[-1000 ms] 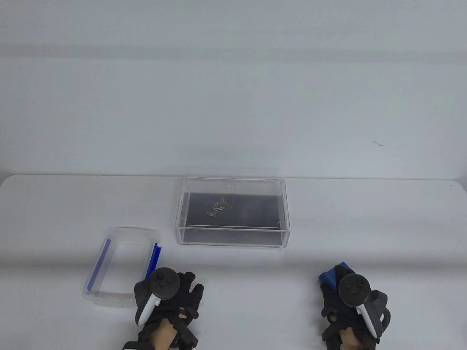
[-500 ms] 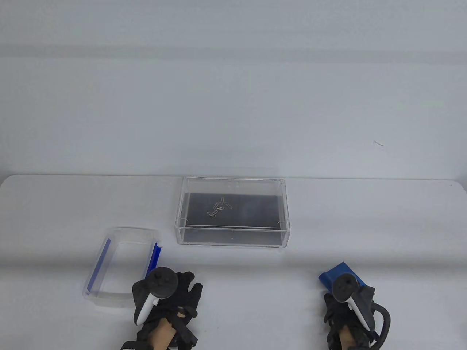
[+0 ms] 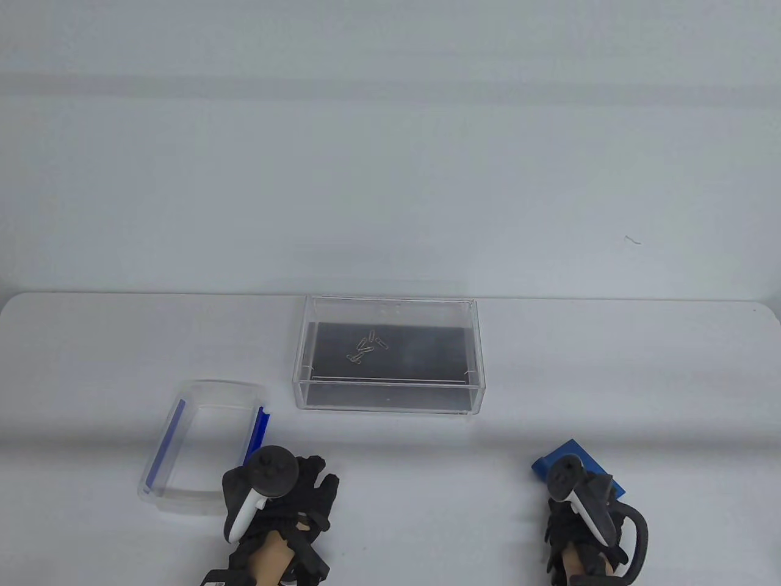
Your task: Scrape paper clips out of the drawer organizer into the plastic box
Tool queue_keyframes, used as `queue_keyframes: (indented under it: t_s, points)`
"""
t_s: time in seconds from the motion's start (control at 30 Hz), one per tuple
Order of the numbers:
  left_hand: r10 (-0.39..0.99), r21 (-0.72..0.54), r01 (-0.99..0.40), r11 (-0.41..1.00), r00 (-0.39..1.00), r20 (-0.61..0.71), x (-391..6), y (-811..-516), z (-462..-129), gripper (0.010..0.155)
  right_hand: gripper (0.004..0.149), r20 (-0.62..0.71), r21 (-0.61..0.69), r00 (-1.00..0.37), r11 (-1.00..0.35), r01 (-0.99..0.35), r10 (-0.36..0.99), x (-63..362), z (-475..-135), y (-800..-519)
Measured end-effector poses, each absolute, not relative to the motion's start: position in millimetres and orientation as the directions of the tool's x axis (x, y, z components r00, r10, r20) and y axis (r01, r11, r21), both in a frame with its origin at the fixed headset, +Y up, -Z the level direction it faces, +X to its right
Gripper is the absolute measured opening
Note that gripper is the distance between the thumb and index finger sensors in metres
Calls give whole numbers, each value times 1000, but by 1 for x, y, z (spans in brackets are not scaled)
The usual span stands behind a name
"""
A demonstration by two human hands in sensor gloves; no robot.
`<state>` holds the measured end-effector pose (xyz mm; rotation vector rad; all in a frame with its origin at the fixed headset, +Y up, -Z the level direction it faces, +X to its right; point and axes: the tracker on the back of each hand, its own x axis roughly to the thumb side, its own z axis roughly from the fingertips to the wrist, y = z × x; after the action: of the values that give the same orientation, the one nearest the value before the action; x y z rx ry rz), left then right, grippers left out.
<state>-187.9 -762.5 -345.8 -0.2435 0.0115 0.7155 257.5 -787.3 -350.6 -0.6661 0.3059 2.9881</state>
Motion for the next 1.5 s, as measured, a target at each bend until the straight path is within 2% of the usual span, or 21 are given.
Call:
queue_keyframes:
  t_s: [0.13,0.27,0.37,0.57,0.7,0.83,0.93,1.03,1.1,1.27,1.5]
  points:
    - [651,-215,-654,725,753,-96,-189,-762,-345,68,60,-423,182,-906,-977,-111,24,256,-350,-787]
    - [660,-214,-663,718,745,-95,-189,-761,-345,68,60,-407,76,-910,-991,-113,73,255,-349,-772]
    - [674,-214,-675,706,733,-90,-189,-759,-345,68,59,-378,-72,-896,-972,-223,234,247,-350,-744]
    - [687,-209,-687,696,722,-83,-189,-755,-344,68,59,-261,-215,-850,-886,-411,458,220,-365,-696]
    - [695,-206,-696,688,713,-88,-191,-755,-344,68,62,-190,-243,-766,-785,-569,614,196,-389,-666]
    - [701,-199,-703,682,707,-92,-193,-754,-344,68,67,-167,-230,-681,-700,-676,712,178,-416,-652]
    - [709,-193,-711,676,699,-92,-194,-752,-343,68,72,-204,-174,-582,-614,-769,787,169,-440,-653]
    - [714,-191,-715,672,695,-90,-195,-752,-342,68,73,-262,-100,-474,-512,-853,841,163,-464,-666]
    - [714,-191,-716,672,694,-90,-195,-752,-342,68,73,-297,-83,-447,-489,-868,844,161,-476,-675]
    - [711,-198,-713,672,697,-93,-195,-752,-343,68,72,-348,-56,-486,-535,-843,802,152,-501,-693]
    - [706,-206,-705,679,704,-80,-191,-750,-342,68,72,-336,0,-500,-531,-847,798,128,-521,-699]
